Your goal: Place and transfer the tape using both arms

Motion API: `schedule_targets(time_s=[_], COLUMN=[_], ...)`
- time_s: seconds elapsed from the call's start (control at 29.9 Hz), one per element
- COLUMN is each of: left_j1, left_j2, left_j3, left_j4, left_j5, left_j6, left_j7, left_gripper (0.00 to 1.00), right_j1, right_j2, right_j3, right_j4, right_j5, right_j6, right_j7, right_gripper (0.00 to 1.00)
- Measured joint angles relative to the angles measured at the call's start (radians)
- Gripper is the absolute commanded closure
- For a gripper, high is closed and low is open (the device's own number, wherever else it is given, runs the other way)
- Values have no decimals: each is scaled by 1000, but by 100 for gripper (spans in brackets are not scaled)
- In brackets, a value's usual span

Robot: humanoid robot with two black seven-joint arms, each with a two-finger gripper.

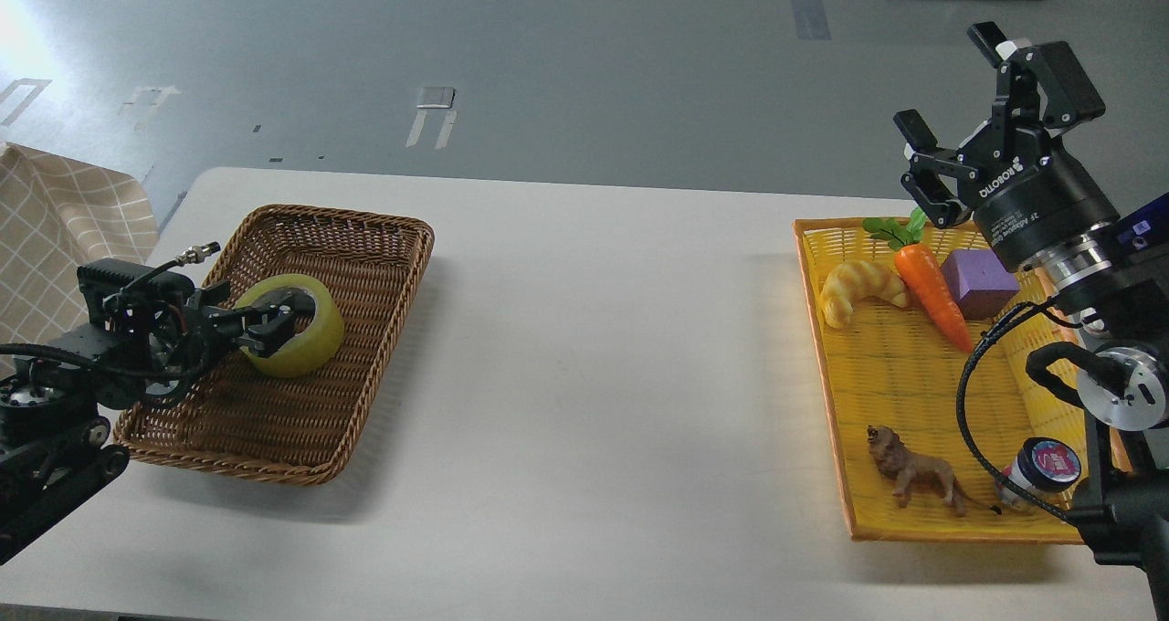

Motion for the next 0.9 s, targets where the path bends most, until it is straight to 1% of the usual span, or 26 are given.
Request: schedule_targets(time_s=[0.23,0.33,0.4,0.47,0.57,0.6,0.63,0.84,0.87,0.9], left_j1=[-7,-13,-19,-38,-73,-89,-105,-167,-169,-170], left_j2=[1,2,1,-6,-21,-27,-35,-88,-100,-119], left_j3=[-5,-8,-11,-17,-19,-22,-29,-102,-121,-149], left_j4=[11,11,8,0,-10,-13,-14,-38,-47,-62], left_j5=[-2,-8,-33,-88,-202,-257,-317,-655,-699,-754], left_j6=[33,48,64,92,115,119,121,123,122,120], left_j7=[-2,-17,-45,-79,-118,-130,-141,-200,-214,-239], left_gripper=[16,14,10,9,8,8,5,2,2,2], right_j1=[0,0,0,1,4,5,5,7,7,7], right_j2=[2,2,2,2,2,2,1,-13,-16,-19], right_j3=[-1,-1,-1,-1,0,0,0,2,2,2], right_j4=[0,0,0,0,0,0,0,13,18,25], right_j5=[0,0,0,0,0,0,0,0,0,0], right_j6=[0,0,0,0,0,0,0,0,0,0], right_j7=[0,0,1,1,1,1,1,1,1,1], right_gripper=[0,0,0,0,0,0,0,0,0,0])
